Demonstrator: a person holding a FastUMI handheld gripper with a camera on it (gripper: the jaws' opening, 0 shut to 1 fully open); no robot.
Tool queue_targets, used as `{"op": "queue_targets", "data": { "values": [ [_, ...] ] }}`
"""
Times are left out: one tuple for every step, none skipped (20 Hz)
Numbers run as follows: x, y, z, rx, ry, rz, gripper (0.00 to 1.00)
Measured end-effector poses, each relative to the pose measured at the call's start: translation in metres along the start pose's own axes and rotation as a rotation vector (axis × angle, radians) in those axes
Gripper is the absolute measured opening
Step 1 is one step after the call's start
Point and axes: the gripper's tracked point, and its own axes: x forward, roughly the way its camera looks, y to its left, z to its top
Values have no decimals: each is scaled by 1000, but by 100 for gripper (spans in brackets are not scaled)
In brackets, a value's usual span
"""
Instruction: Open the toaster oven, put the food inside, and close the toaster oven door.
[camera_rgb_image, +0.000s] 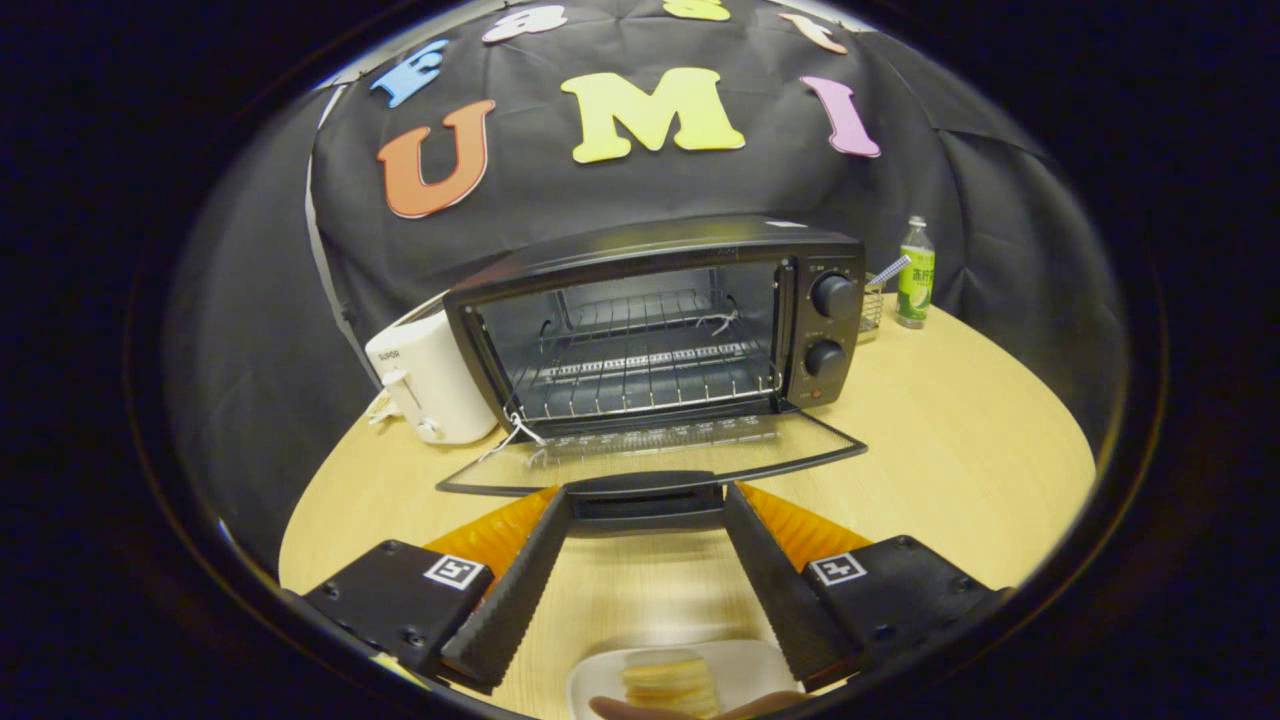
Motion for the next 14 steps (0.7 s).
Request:
{"op": "queue_targets", "data": {
  "values": [
    [1, -1, -1, -10, -2, 1, 100],
    [1, -2, -4, -22, -2, -3, 100],
    [2, -7, -6, -34, -5, -22, 100],
    [2, -11, -7, -30, -14, -31, 100],
    [4, -12, -9, -20, -19, -31, 100],
    [6, -15, -11, -9, -15, -27, 100],
    [6, -15, -13, 3, -12, -22, 100],
    [7, -15, -16, 6, -6, -22, 100],
    [8, -16, -20, 2, 5, -27, 100],
    [9, -16, -24, -3, 15, -30, 100],
    [10, -16, -25, -7, 18, -33, 100],
    [10, -17, -28, -7, 18, -32, 100],
    [10, -17, -29, -5, 18, -31, 100],
    [12, -18, -32, -6, 24, -30, 100]
  ]
}}
